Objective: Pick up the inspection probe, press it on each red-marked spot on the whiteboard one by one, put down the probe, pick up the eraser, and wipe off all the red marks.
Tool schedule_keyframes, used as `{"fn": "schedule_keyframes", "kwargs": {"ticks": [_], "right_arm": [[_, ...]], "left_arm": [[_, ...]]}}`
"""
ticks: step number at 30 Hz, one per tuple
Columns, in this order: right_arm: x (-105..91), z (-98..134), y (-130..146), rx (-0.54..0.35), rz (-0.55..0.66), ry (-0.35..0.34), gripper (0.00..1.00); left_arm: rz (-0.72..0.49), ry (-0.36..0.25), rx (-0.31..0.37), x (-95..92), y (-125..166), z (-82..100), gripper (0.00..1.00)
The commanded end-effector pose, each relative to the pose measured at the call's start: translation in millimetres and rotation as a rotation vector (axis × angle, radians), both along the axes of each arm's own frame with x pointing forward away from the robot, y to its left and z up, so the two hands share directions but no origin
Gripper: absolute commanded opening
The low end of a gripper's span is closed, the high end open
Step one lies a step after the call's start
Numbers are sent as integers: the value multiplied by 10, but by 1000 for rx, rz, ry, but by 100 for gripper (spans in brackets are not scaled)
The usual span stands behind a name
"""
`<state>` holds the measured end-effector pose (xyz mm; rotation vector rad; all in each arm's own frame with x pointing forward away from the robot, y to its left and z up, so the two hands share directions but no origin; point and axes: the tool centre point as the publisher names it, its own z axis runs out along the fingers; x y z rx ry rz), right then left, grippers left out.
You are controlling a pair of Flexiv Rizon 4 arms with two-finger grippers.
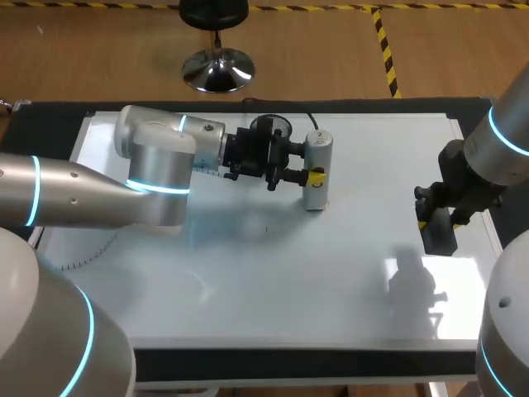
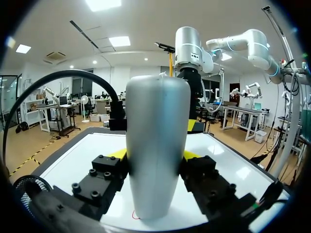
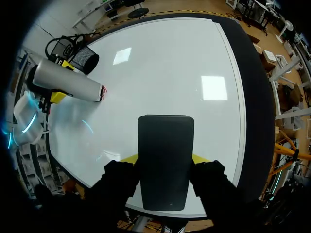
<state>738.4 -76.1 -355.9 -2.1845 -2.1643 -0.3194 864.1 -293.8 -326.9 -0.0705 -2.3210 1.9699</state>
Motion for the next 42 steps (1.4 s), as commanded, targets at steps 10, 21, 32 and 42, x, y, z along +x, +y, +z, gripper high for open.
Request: {"fn": "schedule_keyframes", "kwargs": {"ticks": [10,21,32,42], "right_arm": [[-5,5,-14,3,2,-1,0],[-5,5,-14,3,2,-1,0],[-5,5,-14,3,2,-1,0],[-5,5,-14,3,2,-1,0]], "left_arm": [[-9,-13,-3,-47,-39,-94,0],[-18,-40,-14,-15,-68,140,0],[-47,-58,-9,35,-36,418,0],[-41,-47,2,7,96,485,0]]}}
